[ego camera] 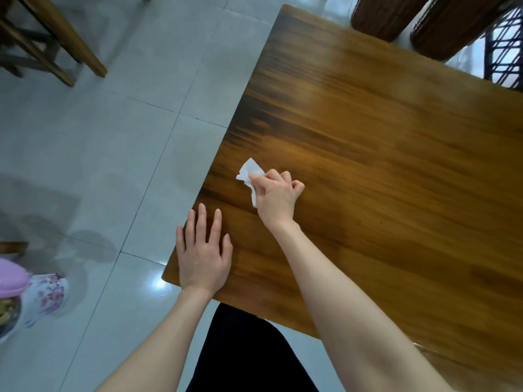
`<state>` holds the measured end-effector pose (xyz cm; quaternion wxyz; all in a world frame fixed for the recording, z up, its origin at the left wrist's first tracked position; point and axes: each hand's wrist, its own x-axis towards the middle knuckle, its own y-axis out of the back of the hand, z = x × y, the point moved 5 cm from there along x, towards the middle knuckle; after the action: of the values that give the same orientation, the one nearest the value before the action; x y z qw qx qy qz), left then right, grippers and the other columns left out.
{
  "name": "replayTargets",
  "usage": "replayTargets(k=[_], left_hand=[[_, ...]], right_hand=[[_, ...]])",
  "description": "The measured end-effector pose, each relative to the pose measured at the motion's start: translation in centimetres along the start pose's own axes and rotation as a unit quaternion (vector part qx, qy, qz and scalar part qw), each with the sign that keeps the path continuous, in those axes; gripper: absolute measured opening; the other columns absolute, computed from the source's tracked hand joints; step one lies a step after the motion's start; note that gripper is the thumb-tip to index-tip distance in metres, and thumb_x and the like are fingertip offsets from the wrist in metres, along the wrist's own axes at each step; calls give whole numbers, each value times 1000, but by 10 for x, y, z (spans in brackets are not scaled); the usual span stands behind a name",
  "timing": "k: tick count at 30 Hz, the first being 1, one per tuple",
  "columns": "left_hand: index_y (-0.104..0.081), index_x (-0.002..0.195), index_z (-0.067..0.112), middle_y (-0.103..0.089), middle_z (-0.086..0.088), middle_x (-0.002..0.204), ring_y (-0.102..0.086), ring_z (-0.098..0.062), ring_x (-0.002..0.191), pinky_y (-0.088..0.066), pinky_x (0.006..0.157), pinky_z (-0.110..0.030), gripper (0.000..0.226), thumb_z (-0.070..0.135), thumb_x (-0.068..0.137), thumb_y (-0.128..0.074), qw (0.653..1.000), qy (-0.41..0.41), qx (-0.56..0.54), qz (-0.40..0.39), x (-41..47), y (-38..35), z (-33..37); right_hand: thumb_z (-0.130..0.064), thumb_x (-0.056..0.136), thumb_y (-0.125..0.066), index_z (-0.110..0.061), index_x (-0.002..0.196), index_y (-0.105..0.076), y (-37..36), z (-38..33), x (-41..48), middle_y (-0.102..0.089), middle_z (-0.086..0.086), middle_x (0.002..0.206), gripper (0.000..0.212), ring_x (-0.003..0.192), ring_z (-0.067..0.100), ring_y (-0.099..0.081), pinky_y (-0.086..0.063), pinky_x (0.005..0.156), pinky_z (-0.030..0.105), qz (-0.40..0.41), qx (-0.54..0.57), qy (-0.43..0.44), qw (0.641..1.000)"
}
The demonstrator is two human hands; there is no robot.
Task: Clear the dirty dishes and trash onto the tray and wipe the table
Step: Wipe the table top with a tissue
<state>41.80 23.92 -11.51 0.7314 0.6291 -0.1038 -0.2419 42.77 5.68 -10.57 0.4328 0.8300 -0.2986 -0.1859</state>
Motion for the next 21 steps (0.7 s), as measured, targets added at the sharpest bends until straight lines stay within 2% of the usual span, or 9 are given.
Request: replayTargets(k=[3, 5, 8, 11, 13, 17, 21], left_hand=[[-43, 145, 17, -35, -14, 153, -29, -36, 141, -17, 114, -50, 60, 47, 95, -25, 1000, 2, 0, 1, 1, 0, -2], [-43, 145, 17, -35, -14, 152, -30, -36, 141, -19, 114, -52, 60, 47, 95, -26, 1000, 0, -1, 1, 1, -1, -1], [-45, 143, 16, -37, -16, 151, -32, -37, 140, -21, 113, -53, 59, 45, 95, -26, 1000, -3, 3, 15, 0, 0, -1], [-45, 143, 15, -37, -16, 151, -33, -37, 139, -22, 112, -53, 59, 45, 95, -26, 1000, -5, 4, 17, 0, 1, 1], [-44, 143, 16, -36, -16, 151, -32, -37, 140, -21, 113, -53, 59, 44, 95, -27, 1000, -6, 2, 17, 1, 0, 0], [-44, 143, 16, -36, -16, 151, -32, -37, 140, -21, 113, -53, 57, 43, 95, -31, 1000, -8, 3, 18, 2, -1, -1], [-43, 143, 15, -35, -17, 152, -31, -37, 140, -21, 113, -53, 57, 42, 95, -29, 1000, -9, -4, 9, 1, -2, -1]], right_hand=[[-23, 96, -56, -25, 113, -71, 13, 18, 22, -65, -3, 107, 23, 102, 16, -47, -20, 91, 32, 31, 28, -96, 995], [-21, 96, -56, -23, 113, -71, 14, 16, 22, -65, -2, 106, 23, 102, 17, -47, -20, 90, 32, 41, 47, -114, 992], [-15, 95, -56, -22, 105, -73, 1, -2, -6, -63, 1, 97, 20, 96, 21, -49, -18, 83, 32, 10, 29, -50, 998], [-18, 95, -56, -23, 111, -72, -2, -8, -27, -65, 2, 102, 22, 99, 23, -49, -22, 86, 37, -15, -5, 0, 1000], [-22, 96, -56, -26, 111, -72, 2, -2, -20, -65, -1, 104, 22, 100, 21, -48, -22, 87, 37, -10, -17, -9, 1000], [-23, 97, -55, -26, 115, -70, 7, 9, -12, -64, -2, 105, 24, 101, 17, -47, -15, 83, 31, 33, 20, -103, 994], [-15, 95, -55, -22, 115, -70, 1, -1, -57, -65, 1, 98, 25, 95, 23, -50, -13, 79, 30, 36, 10, -52, 998]])
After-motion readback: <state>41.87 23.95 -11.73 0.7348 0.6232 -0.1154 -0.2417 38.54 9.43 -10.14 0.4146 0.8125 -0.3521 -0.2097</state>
